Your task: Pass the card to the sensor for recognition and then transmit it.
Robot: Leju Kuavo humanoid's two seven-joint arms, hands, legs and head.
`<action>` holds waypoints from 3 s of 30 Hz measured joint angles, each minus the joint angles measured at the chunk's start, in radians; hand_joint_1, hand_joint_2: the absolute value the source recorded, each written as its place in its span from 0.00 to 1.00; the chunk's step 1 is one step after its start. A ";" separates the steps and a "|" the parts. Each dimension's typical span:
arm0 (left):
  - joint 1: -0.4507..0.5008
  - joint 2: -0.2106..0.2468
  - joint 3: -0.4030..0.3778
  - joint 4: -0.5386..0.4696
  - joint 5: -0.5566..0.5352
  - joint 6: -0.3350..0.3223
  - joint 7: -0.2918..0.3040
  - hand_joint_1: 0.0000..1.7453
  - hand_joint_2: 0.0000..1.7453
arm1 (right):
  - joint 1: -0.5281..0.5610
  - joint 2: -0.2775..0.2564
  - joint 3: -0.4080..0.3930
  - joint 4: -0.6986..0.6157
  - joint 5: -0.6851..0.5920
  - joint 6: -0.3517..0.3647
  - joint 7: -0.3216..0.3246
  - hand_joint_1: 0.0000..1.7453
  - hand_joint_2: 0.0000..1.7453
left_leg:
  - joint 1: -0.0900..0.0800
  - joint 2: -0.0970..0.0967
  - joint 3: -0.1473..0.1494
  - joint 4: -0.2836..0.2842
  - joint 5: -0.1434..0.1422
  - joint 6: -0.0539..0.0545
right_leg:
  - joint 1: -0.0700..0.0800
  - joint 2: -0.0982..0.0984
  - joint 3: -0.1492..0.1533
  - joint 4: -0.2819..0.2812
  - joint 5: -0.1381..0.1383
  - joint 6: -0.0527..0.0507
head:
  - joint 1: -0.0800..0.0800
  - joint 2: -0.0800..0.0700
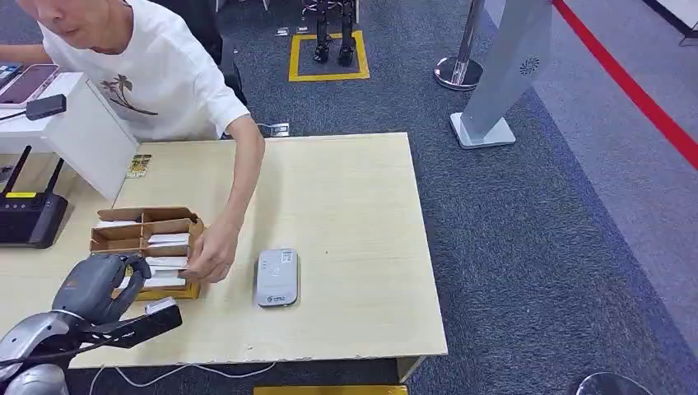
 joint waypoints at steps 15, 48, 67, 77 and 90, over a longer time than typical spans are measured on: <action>0.000 0.000 0.006 0.000 0.000 0.005 0.000 1.00 1.00 | 0.000 -0.001 0.000 0.000 0.000 0.000 -0.002 0.00 0.00 | 0.000 0.000 0.000 0.000 0.000 0.000 | 0.000 0.000 0.000 0.000 0.000 0.000 | 0.000 0.000; -0.036 -0.007 0.018 -0.005 0.013 -0.007 -0.010 0.00 1.00 | 0.000 -0.002 0.000 0.001 0.000 0.008 -0.002 0.00 0.00 | 0.000 0.000 0.000 0.000 0.000 0.000 | 0.000 0.000 0.000 0.000 0.000 0.000 | 0.000 0.000; 0.051 0.019 0.018 -0.005 0.035 -0.040 0.000 0.00 1.00 | 0.000 -0.002 0.000 0.001 0.003 0.007 0.005 0.00 0.00 | 0.000 0.000 0.000 0.000 0.000 0.000 | 0.000 0.000 0.000 0.000 0.000 0.000 | 0.000 0.000; 0.049 0.012 0.015 0.005 -0.020 -0.045 0.027 0.00 1.00 | 0.000 -0.002 0.000 0.003 0.012 0.008 0.011 0.00 0.00 | 0.000 0.000 0.000 0.000 0.000 0.000 | 0.000 0.000 0.000 0.000 0.000 0.000 | 0.000 0.000; 0.010 -0.030 0.013 0.073 -0.035 -0.041 0.027 0.00 1.00 | -0.001 -0.002 0.000 0.003 0.023 0.011 0.012 0.00 0.00 | 0.000 0.000 0.000 0.000 0.000 0.000 | 0.000 0.000 0.000 0.000 0.000 0.000 | 0.000 0.000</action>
